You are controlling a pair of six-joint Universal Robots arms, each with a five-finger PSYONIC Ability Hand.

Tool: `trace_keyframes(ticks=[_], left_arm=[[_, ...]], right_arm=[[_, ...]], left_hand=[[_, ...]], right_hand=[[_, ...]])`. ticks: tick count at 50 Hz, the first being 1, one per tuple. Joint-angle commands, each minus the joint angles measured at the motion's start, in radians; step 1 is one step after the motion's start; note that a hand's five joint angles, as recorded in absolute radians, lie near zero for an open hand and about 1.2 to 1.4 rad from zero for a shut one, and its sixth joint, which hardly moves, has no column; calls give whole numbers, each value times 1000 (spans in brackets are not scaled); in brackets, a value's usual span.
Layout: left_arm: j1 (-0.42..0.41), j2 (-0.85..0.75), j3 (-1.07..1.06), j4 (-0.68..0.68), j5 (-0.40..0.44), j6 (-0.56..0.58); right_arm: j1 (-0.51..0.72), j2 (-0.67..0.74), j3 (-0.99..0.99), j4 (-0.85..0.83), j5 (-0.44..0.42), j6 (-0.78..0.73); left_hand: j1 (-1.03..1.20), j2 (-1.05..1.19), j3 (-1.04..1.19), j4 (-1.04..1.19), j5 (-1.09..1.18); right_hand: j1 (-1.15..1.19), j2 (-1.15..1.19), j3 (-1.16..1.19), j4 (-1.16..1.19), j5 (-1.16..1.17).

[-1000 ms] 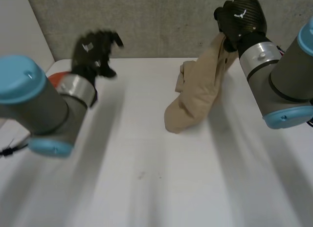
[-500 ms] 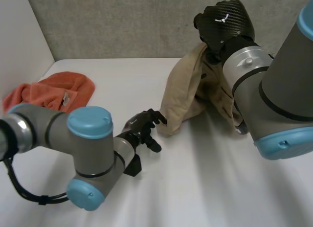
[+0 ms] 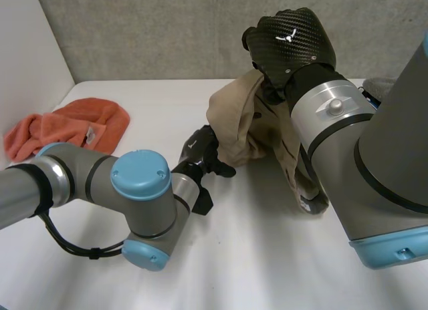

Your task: Fold the laundry.

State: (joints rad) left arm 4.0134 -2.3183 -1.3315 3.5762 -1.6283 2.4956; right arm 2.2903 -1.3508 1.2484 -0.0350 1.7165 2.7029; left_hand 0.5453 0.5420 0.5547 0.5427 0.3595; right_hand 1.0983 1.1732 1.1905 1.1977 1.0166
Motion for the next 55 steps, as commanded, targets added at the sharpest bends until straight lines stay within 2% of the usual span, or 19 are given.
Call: trace_keyframes(ticks=[1,6,12,17,20,25,28,32,33,36,37,41,44,48,49,51,52,55], left_arm=[[-5,-18,28,58,-21,2],[-2,-18,34,95,-27,-6],[9,-12,51,151,-33,-20],[48,-3,60,150,-42,-86],[88,37,38,144,-50,-84],[223,248,-89,142,-35,-45],[262,367,-159,144,-13,0],[311,539,-264,144,96,98],[334,587,-293,142,154,139],[363,642,-333,125,241,198],[372,658,-359,107,293,233],[366,651,-385,28,372,330],[365,608,-387,-22,375,387],[365,476,-367,-92,369,473],[366,444,-361,-117,369,486],[365,424,-360,-140,369,508],[365,425,-374,-155,369,519],[365,433,-394,-175,373,516]], right_arm=[[0,-24,2,1,0,8],[-2,-53,16,4,0,38],[-12,-74,51,29,0,60],[-20,-103,80,29,-8,77],[-31,-105,80,27,-12,80],[-127,-108,80,52,-17,60],[-159,-106,77,70,-21,54],[-207,-103,77,96,-61,52],[-222,-99,77,101,-81,51],[-242,-93,77,122,-118,49],[-248,-84,79,150,-141,49],[-256,28,71,234,-176,46],[-250,100,74,268,-167,38],[-241,148,85,264,-153,34],[-242,153,86,262,-150,34],[-242,165,91,257,-144,35],[-242,173,97,251,-138,35],[-242,173,105,235,-133,38]], left_hand=[[53,56,43,55,64],[146,150,137,149,158],[836,839,826,838,847],[851,854,842,854,862],[851,854,842,854,862],[851,854,842,854,862],[851,854,842,854,862],[851,854,842,854,862],[851,854,842,854,862],[851,854,842,854,862],[851,854,842,854,862],[851,854,842,854,862],[851,854,842,854,862],[851,854,842,854,862],[674,677,665,677,685],[68,71,58,70,79],[-55,-51,-64,-52,-43],[-53,-50,-62,-50,-42]], right_hand=[[298,223,206,199,205],[298,223,206,199,205],[298,223,206,199,205],[298,223,206,199,205],[298,223,206,199,205],[298,223,206,199,205],[298,223,206,199,205],[298,223,206,199,205],[298,223,206,199,205],[298,223,206,199,205],[298,223,206,199,205],[298,223,206,199,205],[298,223,206,199,205],[298,223,206,199,205],[298,223,206,199,205],[298,223,206,199,205],[298,223,206,199,205],[298,223,206,199,205]])
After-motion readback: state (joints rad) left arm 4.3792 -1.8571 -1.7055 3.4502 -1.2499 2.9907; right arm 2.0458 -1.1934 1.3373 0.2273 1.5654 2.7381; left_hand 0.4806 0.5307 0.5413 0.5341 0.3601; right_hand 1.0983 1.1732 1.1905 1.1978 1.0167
